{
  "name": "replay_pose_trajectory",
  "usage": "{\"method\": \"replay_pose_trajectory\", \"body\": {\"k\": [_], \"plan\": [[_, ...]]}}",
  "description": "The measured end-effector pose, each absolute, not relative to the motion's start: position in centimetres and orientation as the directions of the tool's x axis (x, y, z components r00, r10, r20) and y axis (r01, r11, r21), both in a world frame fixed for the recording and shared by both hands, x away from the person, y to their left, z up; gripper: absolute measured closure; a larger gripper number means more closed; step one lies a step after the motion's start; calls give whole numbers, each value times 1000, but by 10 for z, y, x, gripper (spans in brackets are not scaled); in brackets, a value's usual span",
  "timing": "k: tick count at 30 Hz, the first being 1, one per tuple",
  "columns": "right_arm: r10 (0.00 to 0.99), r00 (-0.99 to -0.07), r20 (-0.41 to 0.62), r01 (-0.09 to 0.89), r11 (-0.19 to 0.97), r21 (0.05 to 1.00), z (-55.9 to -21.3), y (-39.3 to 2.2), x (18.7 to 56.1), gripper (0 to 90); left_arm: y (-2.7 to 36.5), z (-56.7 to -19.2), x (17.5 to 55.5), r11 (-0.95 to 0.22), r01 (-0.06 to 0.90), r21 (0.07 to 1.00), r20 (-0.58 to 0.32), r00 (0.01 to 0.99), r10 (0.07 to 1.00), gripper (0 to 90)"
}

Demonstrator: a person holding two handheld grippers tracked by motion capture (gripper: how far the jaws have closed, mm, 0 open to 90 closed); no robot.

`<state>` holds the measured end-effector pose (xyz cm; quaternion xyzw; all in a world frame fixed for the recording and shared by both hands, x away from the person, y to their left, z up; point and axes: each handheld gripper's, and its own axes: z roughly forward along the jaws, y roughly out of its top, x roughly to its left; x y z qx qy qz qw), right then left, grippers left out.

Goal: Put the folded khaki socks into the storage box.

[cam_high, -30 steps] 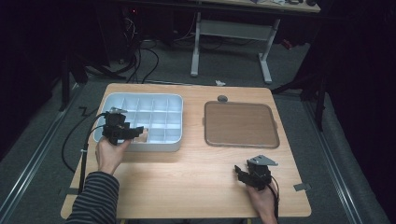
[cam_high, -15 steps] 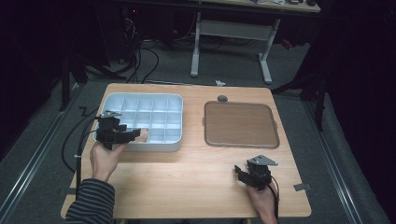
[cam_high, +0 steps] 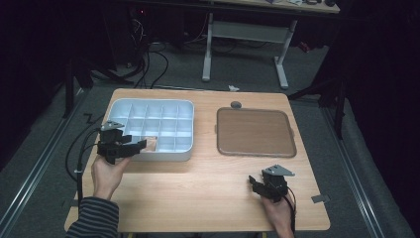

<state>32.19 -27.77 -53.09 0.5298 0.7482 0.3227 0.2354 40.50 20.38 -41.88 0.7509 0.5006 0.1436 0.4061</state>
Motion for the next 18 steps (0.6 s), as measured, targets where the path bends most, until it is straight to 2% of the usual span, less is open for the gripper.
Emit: {"method": "replay_pose_trajectory", "body": {"k": [18], "plan": [[945, -328, -10, 641, 230, 732, -531, -278, 322, 415, 206, -420, 382, -147, 609, 780, -205, 470, 858, 355]]}}
